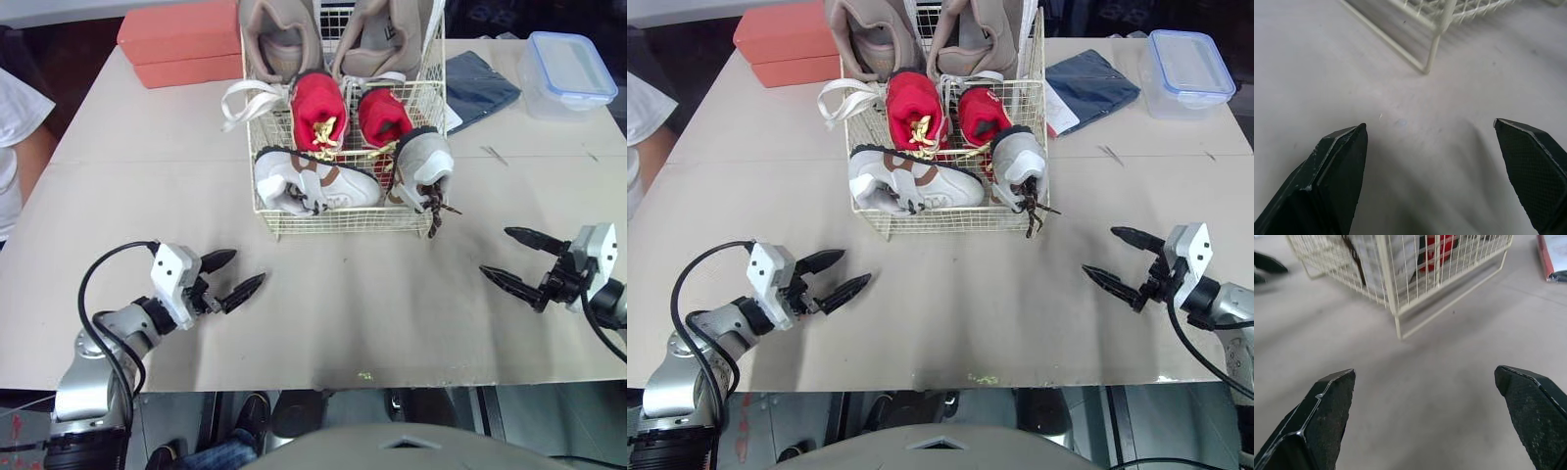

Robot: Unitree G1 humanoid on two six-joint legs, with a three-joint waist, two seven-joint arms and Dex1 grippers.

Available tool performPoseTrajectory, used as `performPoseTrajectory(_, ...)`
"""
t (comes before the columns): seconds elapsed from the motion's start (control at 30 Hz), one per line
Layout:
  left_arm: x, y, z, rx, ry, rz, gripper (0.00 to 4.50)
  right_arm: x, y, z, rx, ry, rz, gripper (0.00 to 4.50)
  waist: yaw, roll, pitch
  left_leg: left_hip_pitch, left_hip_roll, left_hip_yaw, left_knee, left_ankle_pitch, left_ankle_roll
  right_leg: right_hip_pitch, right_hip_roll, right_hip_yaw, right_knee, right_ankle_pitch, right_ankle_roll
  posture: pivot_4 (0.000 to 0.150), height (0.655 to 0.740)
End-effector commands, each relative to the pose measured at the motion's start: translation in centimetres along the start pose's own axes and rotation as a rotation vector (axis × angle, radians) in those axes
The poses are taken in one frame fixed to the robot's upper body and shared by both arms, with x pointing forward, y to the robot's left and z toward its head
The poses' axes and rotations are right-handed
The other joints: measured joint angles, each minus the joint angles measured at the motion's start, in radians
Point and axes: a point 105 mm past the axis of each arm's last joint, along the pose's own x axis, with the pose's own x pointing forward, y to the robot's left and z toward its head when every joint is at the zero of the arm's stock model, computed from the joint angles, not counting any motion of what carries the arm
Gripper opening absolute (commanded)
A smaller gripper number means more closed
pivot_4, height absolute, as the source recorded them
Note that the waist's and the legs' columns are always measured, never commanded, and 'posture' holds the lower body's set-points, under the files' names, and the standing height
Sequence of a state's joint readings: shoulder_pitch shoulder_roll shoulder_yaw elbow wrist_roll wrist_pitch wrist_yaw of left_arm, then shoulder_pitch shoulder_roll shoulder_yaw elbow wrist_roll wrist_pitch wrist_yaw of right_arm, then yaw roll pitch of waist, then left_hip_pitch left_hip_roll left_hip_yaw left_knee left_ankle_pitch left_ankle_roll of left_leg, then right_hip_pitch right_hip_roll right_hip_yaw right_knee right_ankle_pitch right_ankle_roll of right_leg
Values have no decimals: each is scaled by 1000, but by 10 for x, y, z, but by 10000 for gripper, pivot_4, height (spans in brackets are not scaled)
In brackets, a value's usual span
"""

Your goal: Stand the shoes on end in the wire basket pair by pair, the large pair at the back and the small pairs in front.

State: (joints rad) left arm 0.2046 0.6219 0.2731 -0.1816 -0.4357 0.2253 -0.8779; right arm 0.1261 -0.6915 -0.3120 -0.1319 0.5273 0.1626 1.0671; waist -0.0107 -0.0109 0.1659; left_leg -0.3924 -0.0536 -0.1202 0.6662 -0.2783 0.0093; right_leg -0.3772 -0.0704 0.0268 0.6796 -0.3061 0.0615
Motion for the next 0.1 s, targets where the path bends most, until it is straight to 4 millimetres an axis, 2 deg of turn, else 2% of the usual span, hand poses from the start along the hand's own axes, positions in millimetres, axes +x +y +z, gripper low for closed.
performPoseTrajectory(0.03, -3, 1, 1, 45, -10, 22, 44853, -1, -2, 2, -74, 4, 9, 45000, 0, 0, 0, 0, 0, 0, 0, 0, 0, 0, 0, 0, 0, 0, 0, 1500, 7400)
performPoseTrajectory(0.1, -4, -1, 0, 43, -15, 6, 44853, -1, -1, 2, -61, -10, 8, 45000, 0, 0, 0, 0, 0, 0, 0, 0, 0, 0, 0, 0, 0, 0, 0, 1500, 7400)
